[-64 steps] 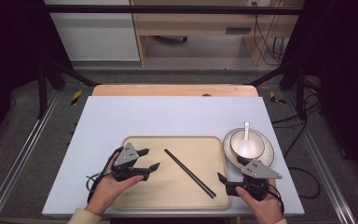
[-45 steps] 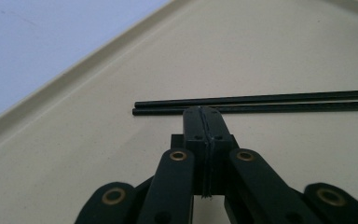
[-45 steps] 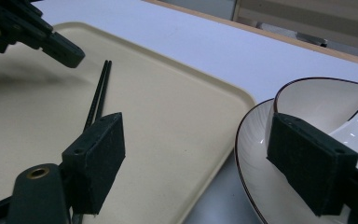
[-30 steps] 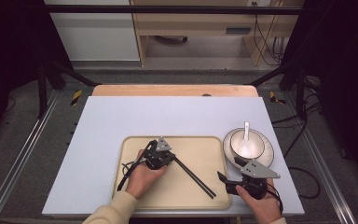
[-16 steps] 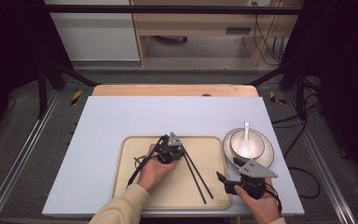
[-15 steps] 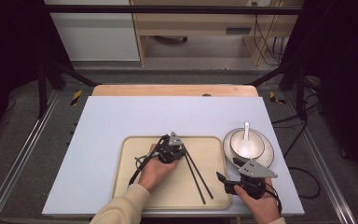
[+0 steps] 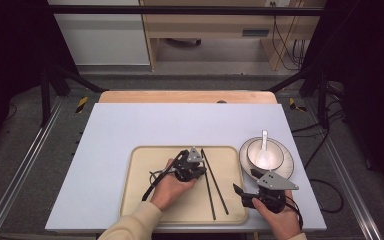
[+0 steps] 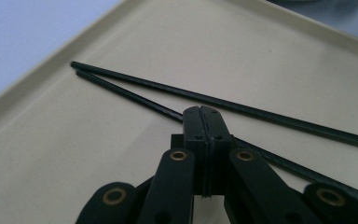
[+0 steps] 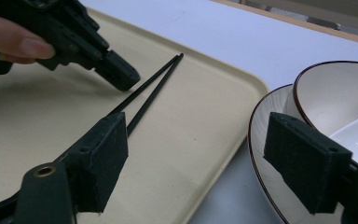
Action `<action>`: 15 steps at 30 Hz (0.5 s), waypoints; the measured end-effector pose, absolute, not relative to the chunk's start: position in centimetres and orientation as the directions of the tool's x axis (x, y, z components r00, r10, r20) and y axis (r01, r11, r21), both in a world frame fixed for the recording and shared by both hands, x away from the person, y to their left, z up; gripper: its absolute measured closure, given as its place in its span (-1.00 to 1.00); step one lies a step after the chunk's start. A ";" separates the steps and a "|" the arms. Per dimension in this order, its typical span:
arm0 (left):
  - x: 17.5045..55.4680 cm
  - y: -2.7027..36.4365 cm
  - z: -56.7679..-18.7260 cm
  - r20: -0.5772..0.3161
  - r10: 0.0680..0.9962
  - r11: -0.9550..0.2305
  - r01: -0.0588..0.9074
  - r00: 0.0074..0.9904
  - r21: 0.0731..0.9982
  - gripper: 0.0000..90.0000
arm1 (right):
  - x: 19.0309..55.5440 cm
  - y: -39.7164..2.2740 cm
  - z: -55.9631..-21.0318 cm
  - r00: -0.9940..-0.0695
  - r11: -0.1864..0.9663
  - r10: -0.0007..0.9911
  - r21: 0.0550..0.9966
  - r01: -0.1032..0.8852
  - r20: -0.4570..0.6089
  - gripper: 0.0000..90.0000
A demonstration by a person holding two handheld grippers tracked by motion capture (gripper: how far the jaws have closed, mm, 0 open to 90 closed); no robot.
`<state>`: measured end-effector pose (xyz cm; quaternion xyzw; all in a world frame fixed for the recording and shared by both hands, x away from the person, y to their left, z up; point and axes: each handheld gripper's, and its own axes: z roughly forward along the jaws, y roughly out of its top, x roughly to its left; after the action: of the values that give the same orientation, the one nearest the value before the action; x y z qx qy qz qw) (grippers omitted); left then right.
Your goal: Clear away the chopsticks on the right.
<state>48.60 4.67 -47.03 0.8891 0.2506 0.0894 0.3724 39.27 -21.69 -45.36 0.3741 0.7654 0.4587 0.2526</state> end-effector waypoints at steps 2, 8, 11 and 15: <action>48.4 4.7 -47.1 -0.031 0.509 -0.604 0.382 0.860 0.700 1.00 | 39.3 -21.7 -45.4 -0.592 0.301 0.805 0.890 0.341 -0.045 -0.52; 48.1 4.0 -47.4 -0.051 0.509 -0.586 0.389 0.859 0.711 1.00 | 39.3 -21.8 -45.4 -0.586 0.295 0.810 0.889 0.350 -0.038 -0.52; 48.6 3.6 -47.6 -0.047 0.515 -0.575 0.385 0.856 0.722 1.00 | 39.4 -21.8 -45.4 -0.587 0.297 0.809 0.889 0.349 -0.040 -0.51; 49.3 2.8 -47.8 -0.045 0.532 -0.552 0.387 0.846 0.738 1.00 | 39.4 -21.8 -45.5 -0.588 0.297 0.808 0.888 0.352 -0.037 -0.51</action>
<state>49.28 2.83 -47.80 0.8762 0.2620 0.0920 0.3938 39.40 -21.79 -45.47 0.3787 0.7655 0.4562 0.2501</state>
